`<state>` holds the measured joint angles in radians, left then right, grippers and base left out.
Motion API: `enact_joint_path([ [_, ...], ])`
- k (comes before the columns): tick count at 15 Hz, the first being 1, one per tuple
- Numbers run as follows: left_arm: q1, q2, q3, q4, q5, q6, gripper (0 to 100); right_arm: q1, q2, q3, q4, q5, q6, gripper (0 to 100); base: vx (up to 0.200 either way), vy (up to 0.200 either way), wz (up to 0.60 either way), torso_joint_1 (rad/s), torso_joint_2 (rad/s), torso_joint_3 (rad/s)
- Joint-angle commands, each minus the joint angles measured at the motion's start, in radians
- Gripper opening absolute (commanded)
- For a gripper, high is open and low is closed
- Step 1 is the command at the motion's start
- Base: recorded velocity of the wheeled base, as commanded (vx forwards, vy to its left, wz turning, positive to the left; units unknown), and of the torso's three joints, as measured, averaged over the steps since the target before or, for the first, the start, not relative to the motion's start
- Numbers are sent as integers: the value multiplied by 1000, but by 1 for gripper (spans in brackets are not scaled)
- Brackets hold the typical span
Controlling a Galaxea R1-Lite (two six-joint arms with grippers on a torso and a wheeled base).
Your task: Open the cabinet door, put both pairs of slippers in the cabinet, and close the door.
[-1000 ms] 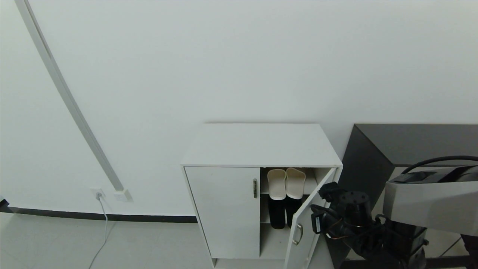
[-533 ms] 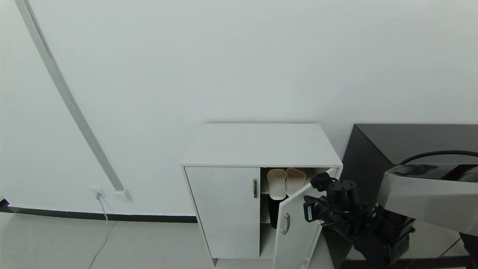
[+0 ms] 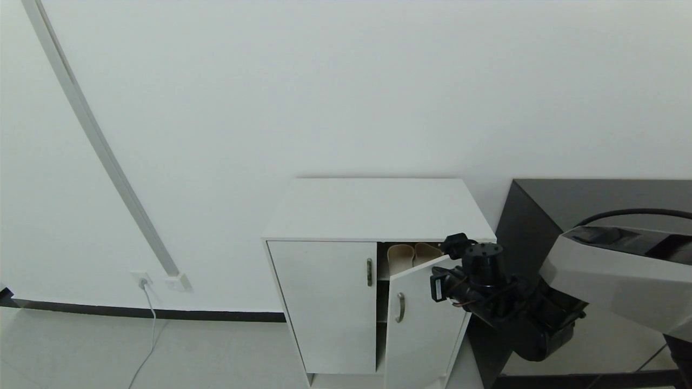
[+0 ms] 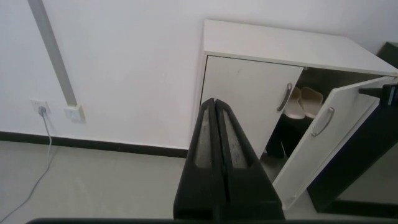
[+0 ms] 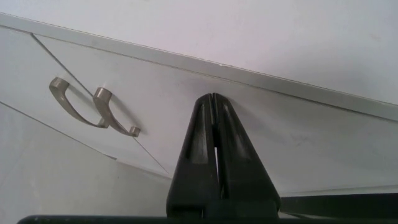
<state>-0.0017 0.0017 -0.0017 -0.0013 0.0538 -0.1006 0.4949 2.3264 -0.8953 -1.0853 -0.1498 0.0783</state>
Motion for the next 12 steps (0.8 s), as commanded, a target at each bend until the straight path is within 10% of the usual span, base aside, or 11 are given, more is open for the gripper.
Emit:
enact_joint_path([
  [1, 0, 0, 0, 0, 0, -1, 0, 1, 1, -28, 16, -1, 0, 0, 0, 0, 0, 0, 0, 0],
  [12, 0, 0, 0, 0, 0, -1, 0, -7, 64, -177, 97, -13, -2, 0, 0, 0, 0, 0, 0, 0],
])
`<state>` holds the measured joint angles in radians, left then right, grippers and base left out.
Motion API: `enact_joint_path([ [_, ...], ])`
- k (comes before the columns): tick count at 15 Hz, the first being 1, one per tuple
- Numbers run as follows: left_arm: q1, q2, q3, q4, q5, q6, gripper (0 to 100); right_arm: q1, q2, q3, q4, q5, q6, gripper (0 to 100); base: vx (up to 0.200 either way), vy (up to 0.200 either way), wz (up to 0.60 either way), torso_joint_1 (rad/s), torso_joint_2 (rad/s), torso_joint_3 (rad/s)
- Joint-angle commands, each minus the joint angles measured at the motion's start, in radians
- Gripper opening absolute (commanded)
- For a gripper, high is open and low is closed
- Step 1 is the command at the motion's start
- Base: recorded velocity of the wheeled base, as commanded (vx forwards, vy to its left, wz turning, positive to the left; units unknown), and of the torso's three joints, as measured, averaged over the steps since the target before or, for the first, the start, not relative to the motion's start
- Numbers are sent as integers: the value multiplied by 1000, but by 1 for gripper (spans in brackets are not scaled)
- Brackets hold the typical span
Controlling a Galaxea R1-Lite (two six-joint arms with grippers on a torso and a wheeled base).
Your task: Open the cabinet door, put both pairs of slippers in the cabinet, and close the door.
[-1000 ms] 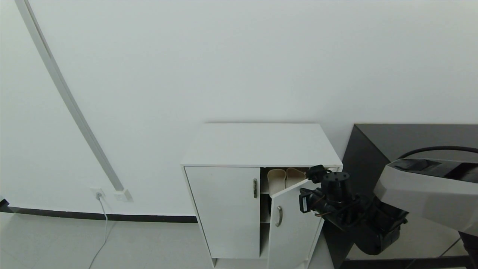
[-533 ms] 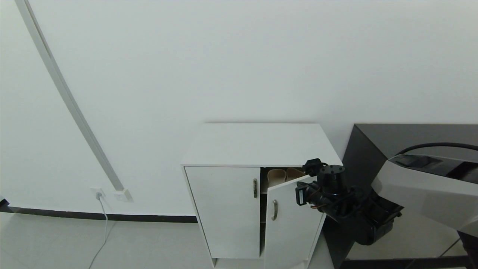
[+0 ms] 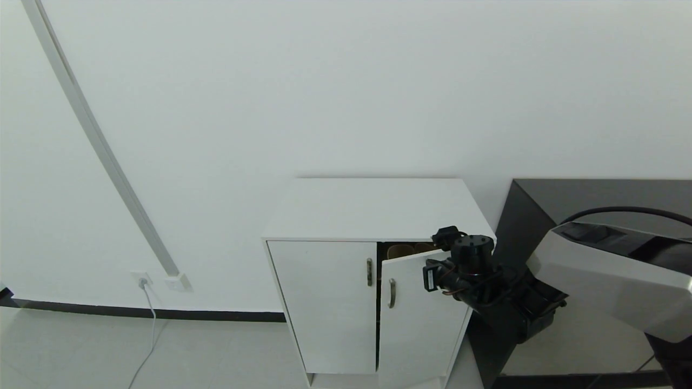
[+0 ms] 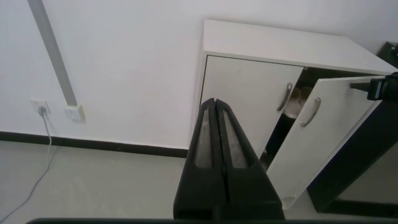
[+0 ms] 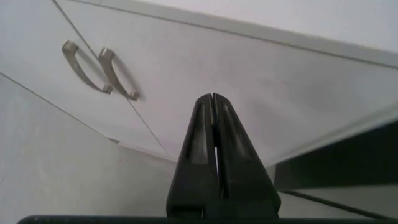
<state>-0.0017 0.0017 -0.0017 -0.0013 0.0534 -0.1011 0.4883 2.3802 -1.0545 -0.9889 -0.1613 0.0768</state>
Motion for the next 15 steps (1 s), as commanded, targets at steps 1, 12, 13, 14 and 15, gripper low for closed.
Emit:
enact_joint_path([
  [1, 0, 0, 0, 0, 0, 0, 0, 0, 17, -33, 3, -4, 0, 0, 0, 0, 0, 0, 0, 0],
  [12, 0, 0, 0, 0, 0, 0, 0, -5, 51, -165, 92, -37, -2, 0, 0, 0, 0, 0, 0, 0],
  [13, 0, 0, 0, 0, -1, 0, 0, -5, 57, -179, 98, -44, -3, 0, 0, 0, 0, 0, 0, 0],
  [14, 0, 0, 0, 0, -1, 0, 0, -5, 59, -187, 107, -49, -3, 0, 0, 0, 0, 0, 0, 0],
  [15, 0, 0, 0, 0, -1, 0, 0, -7, 62, -191, 113, -49, -3, 0, 0, 0, 0, 0, 0, 0],
])
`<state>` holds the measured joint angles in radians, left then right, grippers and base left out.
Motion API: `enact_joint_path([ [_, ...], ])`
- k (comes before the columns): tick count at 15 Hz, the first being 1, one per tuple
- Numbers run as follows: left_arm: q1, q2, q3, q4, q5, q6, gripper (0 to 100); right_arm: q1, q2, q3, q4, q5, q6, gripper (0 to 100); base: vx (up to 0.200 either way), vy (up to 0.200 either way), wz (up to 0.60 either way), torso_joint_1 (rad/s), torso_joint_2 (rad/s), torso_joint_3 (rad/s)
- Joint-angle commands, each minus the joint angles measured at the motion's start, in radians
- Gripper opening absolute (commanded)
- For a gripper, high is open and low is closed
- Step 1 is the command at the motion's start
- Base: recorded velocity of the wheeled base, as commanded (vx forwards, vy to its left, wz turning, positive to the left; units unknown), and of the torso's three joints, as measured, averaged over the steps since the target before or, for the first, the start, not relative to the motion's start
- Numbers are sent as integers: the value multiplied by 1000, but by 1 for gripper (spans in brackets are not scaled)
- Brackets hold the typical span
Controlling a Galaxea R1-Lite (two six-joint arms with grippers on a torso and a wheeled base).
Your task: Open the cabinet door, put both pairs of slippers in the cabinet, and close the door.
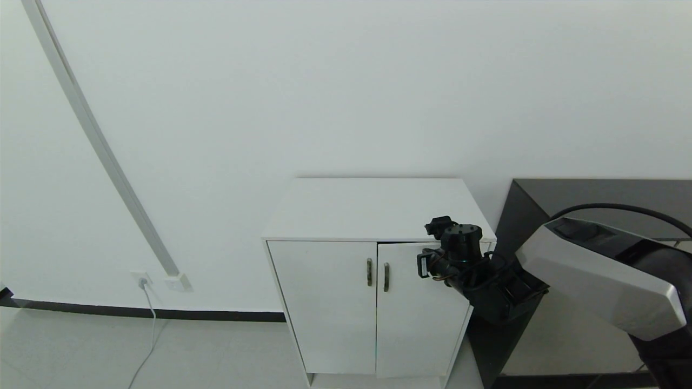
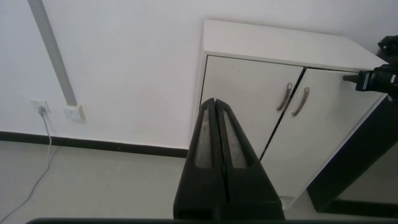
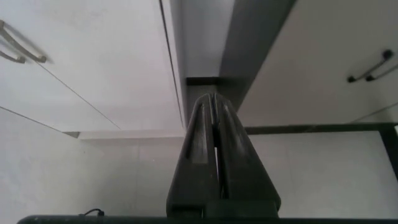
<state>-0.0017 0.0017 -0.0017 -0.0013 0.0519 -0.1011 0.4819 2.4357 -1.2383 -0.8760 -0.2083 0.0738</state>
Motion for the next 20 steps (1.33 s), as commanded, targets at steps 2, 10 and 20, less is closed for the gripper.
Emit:
enact_joint_path([
  [2, 0, 0, 0, 0, 0, 0, 0, -2, 9, -20, 0, -2, 0, 0, 0, 0, 0, 0, 0, 0],
  [10, 0, 0, 0, 0, 0, 0, 0, -2, 32, -49, 2, -3, -2, 0, 0, 0, 0, 0, 0, 0],
  [20, 0, 0, 0, 0, 0, 0, 0, -3, 52, -76, 12, -5, -2, 0, 0, 0, 0, 0, 0, 0],
])
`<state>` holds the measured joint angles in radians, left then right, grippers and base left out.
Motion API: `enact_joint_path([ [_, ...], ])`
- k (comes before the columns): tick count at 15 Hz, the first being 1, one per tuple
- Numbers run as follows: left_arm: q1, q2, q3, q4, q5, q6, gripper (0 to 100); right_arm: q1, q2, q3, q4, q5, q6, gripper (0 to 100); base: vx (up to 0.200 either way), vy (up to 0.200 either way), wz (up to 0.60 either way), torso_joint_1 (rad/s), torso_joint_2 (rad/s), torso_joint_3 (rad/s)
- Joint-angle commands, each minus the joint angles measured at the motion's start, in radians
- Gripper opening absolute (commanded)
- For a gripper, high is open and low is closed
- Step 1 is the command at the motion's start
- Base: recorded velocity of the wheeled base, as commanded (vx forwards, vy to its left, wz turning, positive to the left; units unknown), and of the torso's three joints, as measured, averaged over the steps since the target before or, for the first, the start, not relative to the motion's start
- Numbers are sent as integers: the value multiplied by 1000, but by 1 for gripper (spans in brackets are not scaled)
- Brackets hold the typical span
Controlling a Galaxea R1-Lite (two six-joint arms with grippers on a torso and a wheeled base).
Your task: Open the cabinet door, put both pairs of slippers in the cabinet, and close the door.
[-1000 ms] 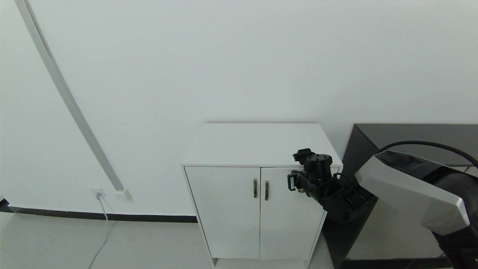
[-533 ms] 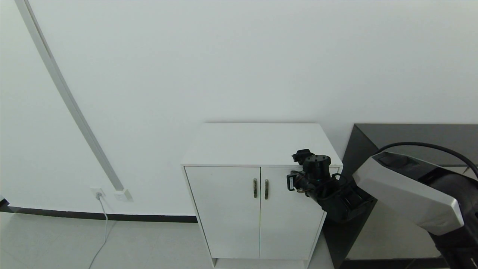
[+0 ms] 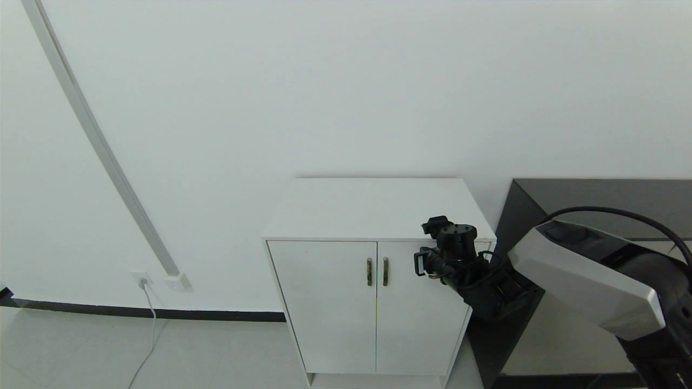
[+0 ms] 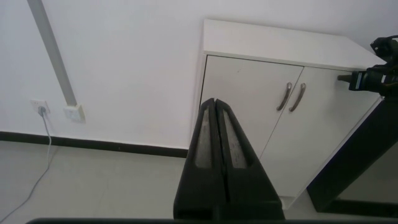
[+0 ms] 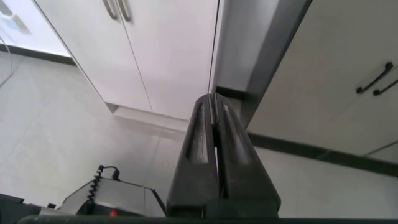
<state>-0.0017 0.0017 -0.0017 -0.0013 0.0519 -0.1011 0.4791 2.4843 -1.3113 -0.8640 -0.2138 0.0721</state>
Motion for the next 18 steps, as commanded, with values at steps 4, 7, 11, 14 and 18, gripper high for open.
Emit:
enact_joint_path([
  [4, 0, 0, 0, 0, 0, 0, 0, -5, -1, 0, 0, -6, 0, 0, 0, 0, 0, 0, 0, 0],
  [7, 0, 0, 0, 0, 0, 0, 0, -2, -48, 58, -6, -4, 5, 0, 0, 0, 0, 0, 0, 0],
  [11, 0, 0, 0, 0, 0, -2, 0, 3, -186, 271, -90, -6, 11, 0, 0, 0, 0, 0, 0, 0],
  [14, 0, 0, 0, 0, 0, 0, 0, -36, -344, 507, -174, -6, 14, 0, 0, 0, 0, 0, 0, 0],
  [18, 0, 0, 0, 0, 2, 0, 0, -143, -508, 713, -205, -6, 12, 0, 0, 0, 0, 0, 0, 0],
])
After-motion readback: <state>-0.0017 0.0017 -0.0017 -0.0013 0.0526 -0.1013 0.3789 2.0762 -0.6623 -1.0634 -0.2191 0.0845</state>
